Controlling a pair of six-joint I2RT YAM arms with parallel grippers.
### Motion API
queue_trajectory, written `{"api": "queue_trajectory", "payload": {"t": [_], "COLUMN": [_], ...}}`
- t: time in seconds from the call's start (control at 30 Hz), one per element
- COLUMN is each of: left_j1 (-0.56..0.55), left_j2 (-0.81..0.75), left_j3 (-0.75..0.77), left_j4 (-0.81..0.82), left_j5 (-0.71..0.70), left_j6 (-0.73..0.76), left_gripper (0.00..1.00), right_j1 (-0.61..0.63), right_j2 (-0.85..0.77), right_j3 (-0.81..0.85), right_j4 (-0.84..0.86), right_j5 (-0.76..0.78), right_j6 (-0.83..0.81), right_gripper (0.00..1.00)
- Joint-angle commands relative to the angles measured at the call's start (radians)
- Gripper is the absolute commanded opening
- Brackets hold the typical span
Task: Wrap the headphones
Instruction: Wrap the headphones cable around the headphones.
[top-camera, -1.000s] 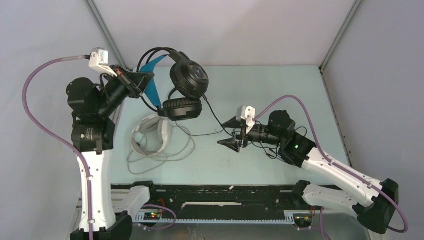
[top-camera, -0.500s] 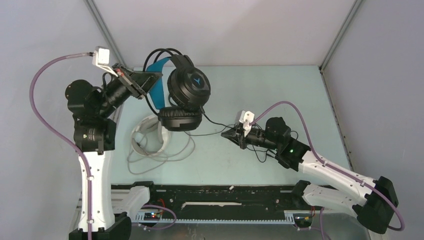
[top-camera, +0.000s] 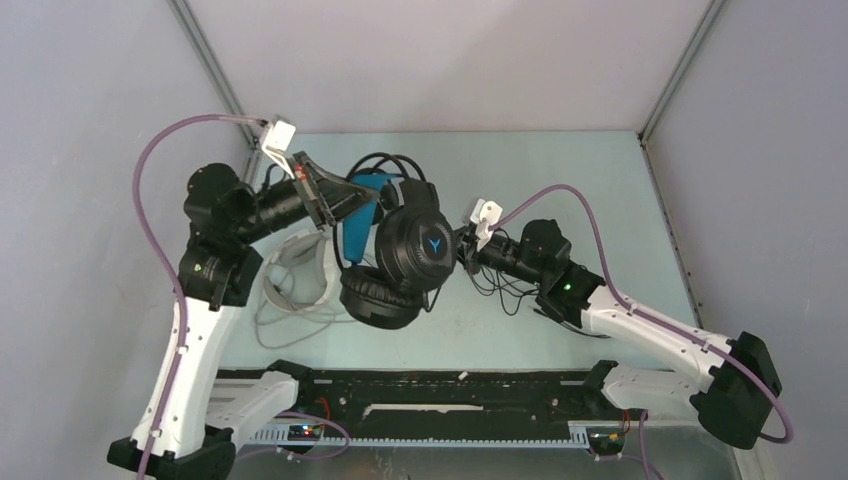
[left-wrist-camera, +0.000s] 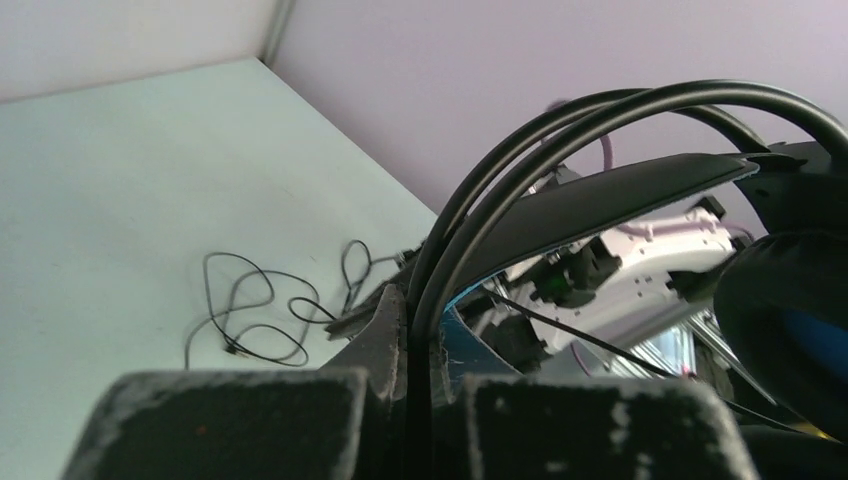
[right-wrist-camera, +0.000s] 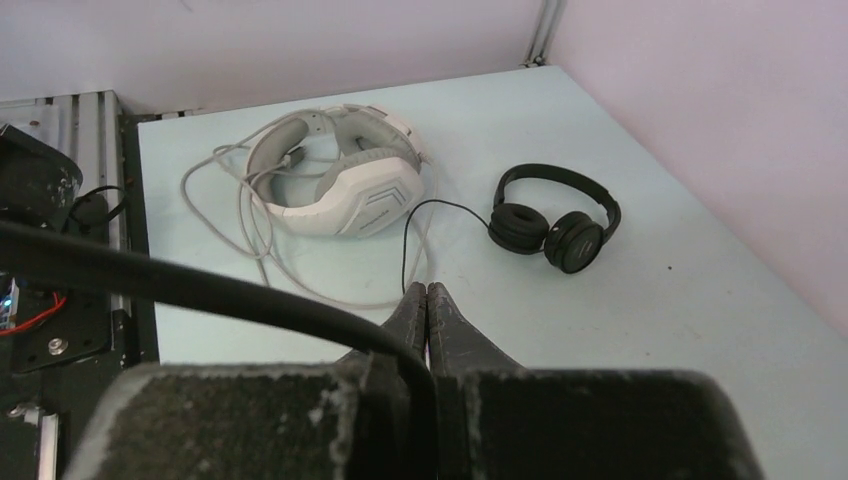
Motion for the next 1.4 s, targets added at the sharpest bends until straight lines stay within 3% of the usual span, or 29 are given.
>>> {"api": "queue_trajectory", "payload": {"t": [0.0,0.23,0.5,0.63,0.73,0.9,1.1,1.27,1.37], "left_j1": [-0.075,-0.180,-0.213,-0.223,-0.224,-0.226,-0.240,-0.243,-0.249], "left_j2": [-0.029,-0.032,-0.009,0.009,0.028,0.053,0.045,0.017,0.008], "left_j3": [-0.055,-0.167,-0.184,-0.141,-0.071,0.023,0.074,0.062,0.053], "left_j4": [0.094,0.250,0.078,-0.121,-0.329,-0.508,-0.573,-0.540,-0.516], "left_j5": [0.042,0.105,0.182,0.153,0.047,-0.165,-0.465,-0.603,-0.679], "left_j6": [-0.068,-0.133,0.053,0.244,0.405,0.576,0.722,0.789,0.817], "left_gripper": [0.00,0.00,0.00,0.00,0.00,0.00,0.00,0.00,0.00], "right_j1": [-0.006,-0.008,-0.032,-0.054,-0.075,-0.124,-0.129,-0.095,-0.093], "right_j2": [0.030,0.046,0.024,0.006,-0.019,-0.071,-0.085,-0.019,0.000], "right_j3": [0.063,0.105,0.109,0.110,0.110,0.110,0.162,0.346,0.409], "right_j4": [0.075,0.072,0.023,-0.017,-0.068,-0.165,-0.353,-0.575,-0.623], "right_j5": [0.029,0.033,0.029,0.016,0.005,-0.041,-0.151,-0.172,-0.218], "right_j6": [0.023,0.051,0.074,0.102,0.118,0.183,0.194,0.237,0.287], "right_gripper": [0.00,0.00,0.00,0.00,0.00,0.00,0.00,0.00,0.00]}}
